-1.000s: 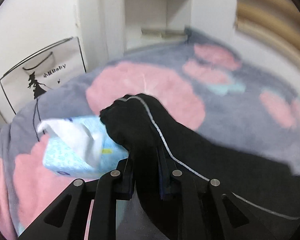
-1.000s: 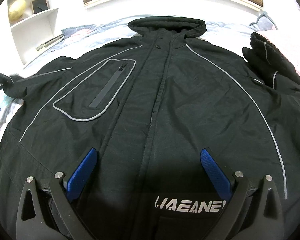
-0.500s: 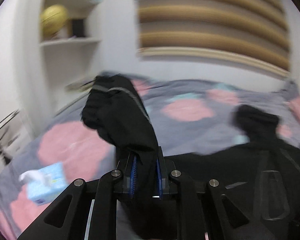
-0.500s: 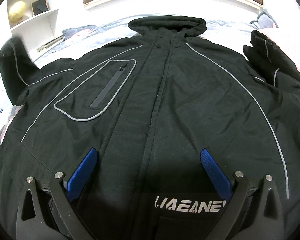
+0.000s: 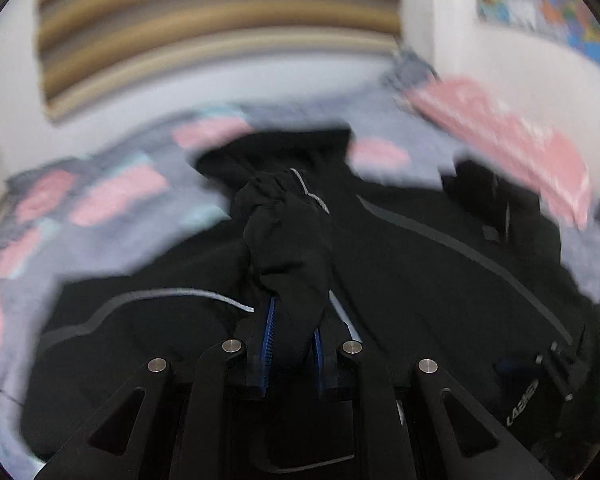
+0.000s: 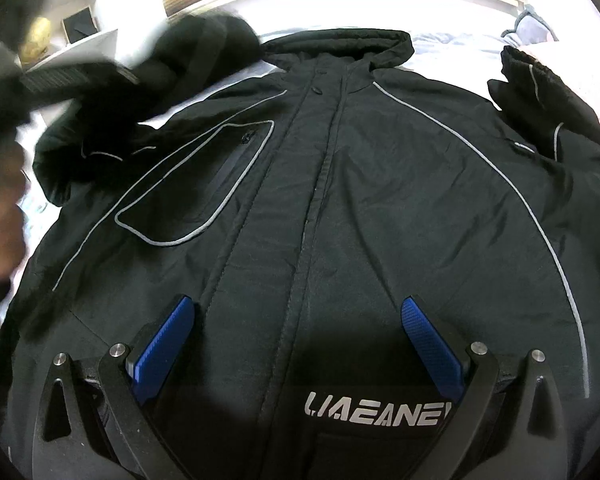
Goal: Fold large clothes
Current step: 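Carry the sleeve across the jacket body toward the other sleeve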
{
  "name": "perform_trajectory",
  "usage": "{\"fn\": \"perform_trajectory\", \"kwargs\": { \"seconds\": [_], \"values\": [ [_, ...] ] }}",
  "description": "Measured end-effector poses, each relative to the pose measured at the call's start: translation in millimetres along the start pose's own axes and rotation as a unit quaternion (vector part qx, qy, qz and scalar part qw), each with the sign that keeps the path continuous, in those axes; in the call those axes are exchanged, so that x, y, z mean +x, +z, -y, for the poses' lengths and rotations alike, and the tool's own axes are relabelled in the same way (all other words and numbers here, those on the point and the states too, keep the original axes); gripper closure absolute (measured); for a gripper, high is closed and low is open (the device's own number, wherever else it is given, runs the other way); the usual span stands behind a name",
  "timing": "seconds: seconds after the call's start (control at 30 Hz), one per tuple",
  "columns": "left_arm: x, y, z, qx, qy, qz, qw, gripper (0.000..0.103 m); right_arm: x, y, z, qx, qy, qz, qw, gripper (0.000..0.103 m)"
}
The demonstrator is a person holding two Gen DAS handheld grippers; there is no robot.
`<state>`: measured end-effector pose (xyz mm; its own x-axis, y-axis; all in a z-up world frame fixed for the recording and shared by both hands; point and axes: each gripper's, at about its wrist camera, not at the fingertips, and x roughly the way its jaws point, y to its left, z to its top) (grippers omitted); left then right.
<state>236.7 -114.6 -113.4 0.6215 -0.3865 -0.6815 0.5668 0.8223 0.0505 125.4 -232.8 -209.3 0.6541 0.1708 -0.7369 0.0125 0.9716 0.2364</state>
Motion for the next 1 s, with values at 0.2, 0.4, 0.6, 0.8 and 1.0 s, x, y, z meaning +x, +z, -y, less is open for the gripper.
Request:
{"fn": "perform_trajectory", "kwargs": {
  "seconds": [0.2,0.4,0.6,0.8,1.0],
  "values": [
    [54,-24,11,-0.014,-0.056,-0.084,0.9948,0.056,0,0,1,0.006,0.007,0.001,1.000,0.000],
    [2,-7,-24,-0.091,-0.171,-0.059,0.9793,0.041,-6,6,2,0.011,0.008,-0.022,1.000,0.000],
    [-39,6,-48,-0.095,-0.150,-0.015,0.9840,0.041,-44,57,8,0.015,0.023,-0.027,0.999,0.000],
    [-55,-8,-82,-0.121,-0.083,-0.004,0.9891,0.041,-21,126,-2,0.016,0.036,-0.018,0.999,0.000],
    [-56,-24,-116,-0.159,-0.072,-0.010,0.9847,0.041,57,142,-6,0.051,0.031,-0.068,0.996,0.017]
  ]
}}
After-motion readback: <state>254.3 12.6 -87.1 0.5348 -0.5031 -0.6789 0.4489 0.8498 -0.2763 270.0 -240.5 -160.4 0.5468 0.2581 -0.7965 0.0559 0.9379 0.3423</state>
